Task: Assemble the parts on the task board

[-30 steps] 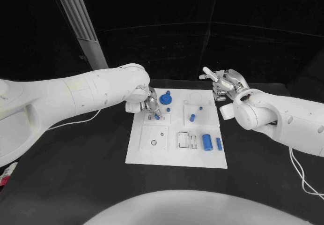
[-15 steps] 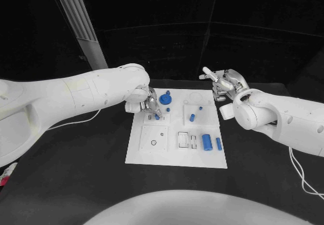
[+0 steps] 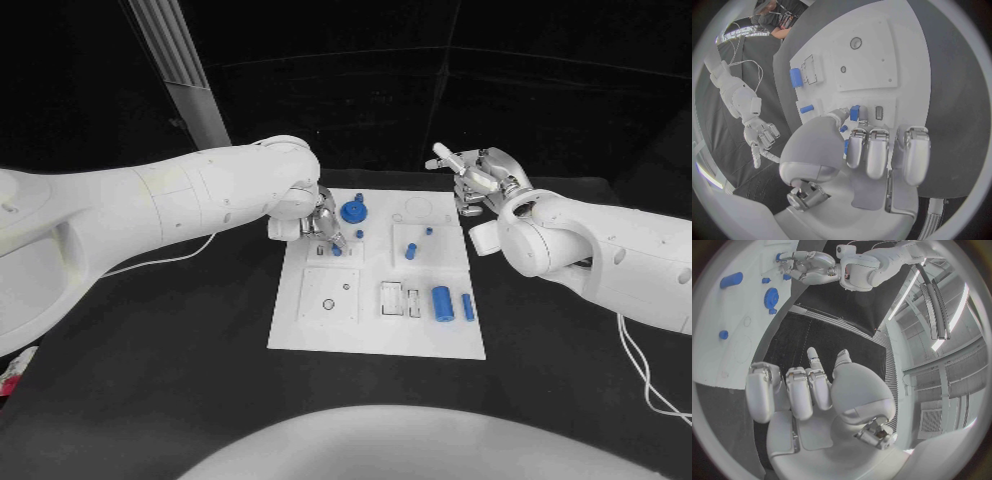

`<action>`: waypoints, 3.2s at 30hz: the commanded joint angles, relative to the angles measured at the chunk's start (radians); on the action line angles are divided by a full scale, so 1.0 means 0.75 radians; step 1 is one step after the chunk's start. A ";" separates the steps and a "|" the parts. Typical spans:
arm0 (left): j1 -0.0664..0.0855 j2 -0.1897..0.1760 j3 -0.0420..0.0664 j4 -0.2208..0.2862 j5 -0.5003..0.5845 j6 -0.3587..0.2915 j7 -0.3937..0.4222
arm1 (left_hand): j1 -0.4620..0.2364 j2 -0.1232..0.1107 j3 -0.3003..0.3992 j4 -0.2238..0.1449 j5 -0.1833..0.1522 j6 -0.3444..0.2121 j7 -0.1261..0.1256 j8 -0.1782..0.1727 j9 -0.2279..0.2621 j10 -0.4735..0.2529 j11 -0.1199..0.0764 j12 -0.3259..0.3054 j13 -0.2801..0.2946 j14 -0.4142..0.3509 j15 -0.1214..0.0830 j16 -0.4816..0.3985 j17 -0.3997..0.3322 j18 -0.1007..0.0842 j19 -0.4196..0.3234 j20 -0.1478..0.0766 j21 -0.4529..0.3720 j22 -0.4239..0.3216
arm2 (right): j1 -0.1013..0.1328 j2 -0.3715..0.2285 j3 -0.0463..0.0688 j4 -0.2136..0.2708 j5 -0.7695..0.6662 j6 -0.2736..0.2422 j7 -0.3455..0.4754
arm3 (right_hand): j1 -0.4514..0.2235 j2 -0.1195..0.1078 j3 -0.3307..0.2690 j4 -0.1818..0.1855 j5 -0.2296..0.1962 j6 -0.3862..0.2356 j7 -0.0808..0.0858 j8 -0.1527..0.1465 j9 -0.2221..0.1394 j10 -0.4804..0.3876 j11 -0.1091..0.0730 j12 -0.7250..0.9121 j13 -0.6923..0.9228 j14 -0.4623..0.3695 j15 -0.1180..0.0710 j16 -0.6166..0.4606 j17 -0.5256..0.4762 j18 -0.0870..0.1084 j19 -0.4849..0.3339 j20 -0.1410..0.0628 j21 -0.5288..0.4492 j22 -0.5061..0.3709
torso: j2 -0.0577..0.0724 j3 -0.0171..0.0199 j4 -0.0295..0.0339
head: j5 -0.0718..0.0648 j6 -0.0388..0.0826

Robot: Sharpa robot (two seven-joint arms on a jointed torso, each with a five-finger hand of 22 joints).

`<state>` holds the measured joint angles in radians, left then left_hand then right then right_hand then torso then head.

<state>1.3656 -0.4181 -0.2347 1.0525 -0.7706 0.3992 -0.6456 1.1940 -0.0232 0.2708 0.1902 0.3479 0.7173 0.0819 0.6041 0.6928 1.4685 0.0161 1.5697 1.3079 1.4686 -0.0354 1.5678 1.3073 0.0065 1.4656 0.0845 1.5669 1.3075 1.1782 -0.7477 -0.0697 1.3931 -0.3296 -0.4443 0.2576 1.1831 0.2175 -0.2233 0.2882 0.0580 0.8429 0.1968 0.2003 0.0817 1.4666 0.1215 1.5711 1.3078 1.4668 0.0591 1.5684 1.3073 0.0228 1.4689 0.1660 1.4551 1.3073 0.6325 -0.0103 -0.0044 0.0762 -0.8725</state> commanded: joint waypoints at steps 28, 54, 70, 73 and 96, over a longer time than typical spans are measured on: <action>-0.001 -0.008 0.000 0.001 -0.027 -0.040 0.046 | 0.132 0.026 0.134 -0.155 0.205 0.019 0.009 -0.002 0.028 0.136 0.011 0.001 0.351 0.136 0.010 0.004 0.351 -0.009 0.140 0.002 0.005 0.351 | 0.002 0.000 0.001 -0.002 -0.001 -0.004 0.006 | 0.010 0.008 -0.009 0.003 0.001 -0.002 -0.005 0.005 0.001 0.139 -0.002 0.000 0.351 0.139 -0.001 0.003 0.351 0.015 0.025 0.000 -0.008 0.275 | 0.000 -0.0001 0.0013 | -0.002 0.000; 0.033 -0.071 0.000 0.034 0.002 -0.047 0.109 | 0.058 0.034 0.144 -0.114 0.195 0.020 0.003 -0.013 0.028 0.136 0.005 0.001 0.351 0.136 0.007 0.004 0.351 -0.009 0.140 0.005 0.005 0.351 | 0.002 0.003 0.001 -0.009 -0.001 -0.010 -0.001 | 0.013 0.010 -0.009 0.002 0.002 -0.003 -0.005 0.007 0.001 0.139 -0.002 0.000 0.351 0.139 -0.002 0.003 0.351 0.015 0.025 -0.001 -0.008 0.275 | 0.001 0.0000 0.0011 | 0.002 0.000; 0.030 -0.044 0.000 0.029 0.008 -0.009 0.050 | 0.020 0.041 0.175 -0.088 0.196 0.034 -0.001 -0.031 0.019 0.136 0.001 0.001 0.351 0.136 0.006 0.004 0.351 -0.009 0.140 0.005 0.005 0.351 | 0.001 0.007 0.001 -0.010 -0.001 -0.011 -0.001 | 0.014 0.011 -0.009 0.002 0.002 -0.003 -0.005 0.007 0.001 0.139 -0.002 0.000 0.351 0.139 -0.002 0.003 0.351 0.015 0.025 -0.001 -0.008 0.275 | 0.000 0.0006 0.0004 | 0.008 0.000; 0.029 -0.041 0.000 0.027 0.008 -0.005 0.040 | 0.017 0.041 0.177 -0.086 0.195 0.035 -0.001 -0.033 0.018 0.136 0.001 0.001 0.351 0.136 0.006 0.004 0.351 -0.009 0.140 0.005 0.005 0.351 | 0.001 0.007 0.001 -0.010 -0.001 -0.011 -0.001 | 0.015 0.012 -0.009 0.002 0.002 -0.003 -0.005 0.008 0.001 0.139 -0.002 0.000 0.351 0.139 -0.002 0.003 0.351 0.015 0.025 -0.001 -0.009 0.275 | -0.001 0.0007 0.0001 | 0.008 0.000; 0.026 -0.041 0.000 0.032 0.008 -0.021 0.029 | 0.007 -0.001 0.191 -0.105 0.047 0.107 -0.022 -0.060 0.016 0.136 -0.016 0.001 0.351 0.136 -0.012 0.004 0.351 -0.009 0.140 -0.008 0.005 0.351 | 0.001 0.009 0.001 -0.013 -0.001 -0.011 -0.002 | 0.015 0.012 -0.009 0.002 0.002 -0.003 -0.005 0.008 0.001 0.139 -0.002 0.000 0.351 0.139 -0.002 0.003 0.351 0.015 0.025 -0.001 -0.009 0.275 | 0.000 -0.0003 0.0000 | 0.010 0.000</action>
<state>1.3837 -0.4483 -0.2352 1.0753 -0.7670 0.3846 -0.6256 1.1953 -0.0199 0.4140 0.1151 0.3833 0.7811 0.0781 0.5576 0.7010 1.4651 0.0123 1.5697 1.3079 1.4649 -0.0392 1.5678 1.3073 0.0066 1.4656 0.0845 1.5669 1.3075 1.1774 -0.7418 -0.0698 1.3834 -0.3296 -0.4477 0.2514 1.1872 0.2215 -0.2258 0.2908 0.0580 0.8429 0.1968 0.2002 0.0818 1.4666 0.1215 1.5712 1.3079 1.4668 0.0590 1.5684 1.3076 0.0228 1.4689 0.1660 1.4551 1.3073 0.6323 -0.0103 -0.0043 0.0830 -0.8725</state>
